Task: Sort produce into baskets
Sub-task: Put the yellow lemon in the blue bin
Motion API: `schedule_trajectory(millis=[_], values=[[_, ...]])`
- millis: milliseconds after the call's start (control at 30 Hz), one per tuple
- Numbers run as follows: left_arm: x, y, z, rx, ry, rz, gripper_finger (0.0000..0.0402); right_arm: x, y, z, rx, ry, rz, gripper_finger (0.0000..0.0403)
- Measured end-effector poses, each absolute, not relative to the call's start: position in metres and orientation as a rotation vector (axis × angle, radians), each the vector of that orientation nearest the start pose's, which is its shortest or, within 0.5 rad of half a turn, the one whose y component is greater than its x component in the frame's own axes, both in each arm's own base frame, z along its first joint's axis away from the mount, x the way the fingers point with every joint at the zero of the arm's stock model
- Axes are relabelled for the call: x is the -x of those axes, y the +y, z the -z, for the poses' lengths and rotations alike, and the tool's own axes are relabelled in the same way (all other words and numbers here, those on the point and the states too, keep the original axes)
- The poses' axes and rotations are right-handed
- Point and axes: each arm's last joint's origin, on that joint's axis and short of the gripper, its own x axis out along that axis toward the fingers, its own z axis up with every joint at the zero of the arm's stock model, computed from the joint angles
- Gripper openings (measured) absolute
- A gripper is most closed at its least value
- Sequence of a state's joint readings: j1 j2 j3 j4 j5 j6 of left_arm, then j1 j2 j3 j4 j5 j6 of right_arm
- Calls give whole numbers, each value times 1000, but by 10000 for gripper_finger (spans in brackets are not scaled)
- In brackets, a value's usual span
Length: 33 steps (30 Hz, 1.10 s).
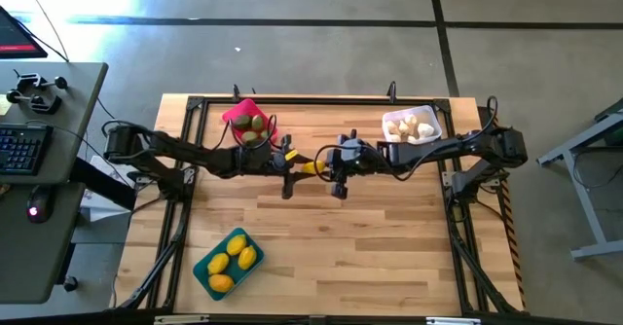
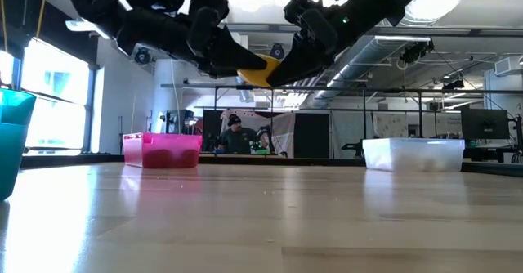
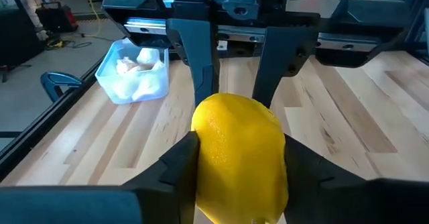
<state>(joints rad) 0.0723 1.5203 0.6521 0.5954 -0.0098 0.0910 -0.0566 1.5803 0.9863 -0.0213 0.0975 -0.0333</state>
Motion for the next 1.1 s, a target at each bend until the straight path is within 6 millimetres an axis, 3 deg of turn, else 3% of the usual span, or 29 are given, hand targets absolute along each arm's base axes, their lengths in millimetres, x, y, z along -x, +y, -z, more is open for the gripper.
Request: schedule_trajectory(millis=[367,500,667,933,1100], values=[[-281,18,-214,-109,338,67,125,-335,-26,-222,108,660,211,186],[-269,15,-224,-93,363,133,124,-332,-27,-218,137,714,209,199],[-250,10,-233,-71,428,179,124,-334,-28,-213,154,728,204,161],[-223,-15,-237,-1,647,252,123,-333,-37,-203,172,715,145,13],[-212,-38,-248,33,796,328,123,-327,-47,-194,125,700,143,21]])
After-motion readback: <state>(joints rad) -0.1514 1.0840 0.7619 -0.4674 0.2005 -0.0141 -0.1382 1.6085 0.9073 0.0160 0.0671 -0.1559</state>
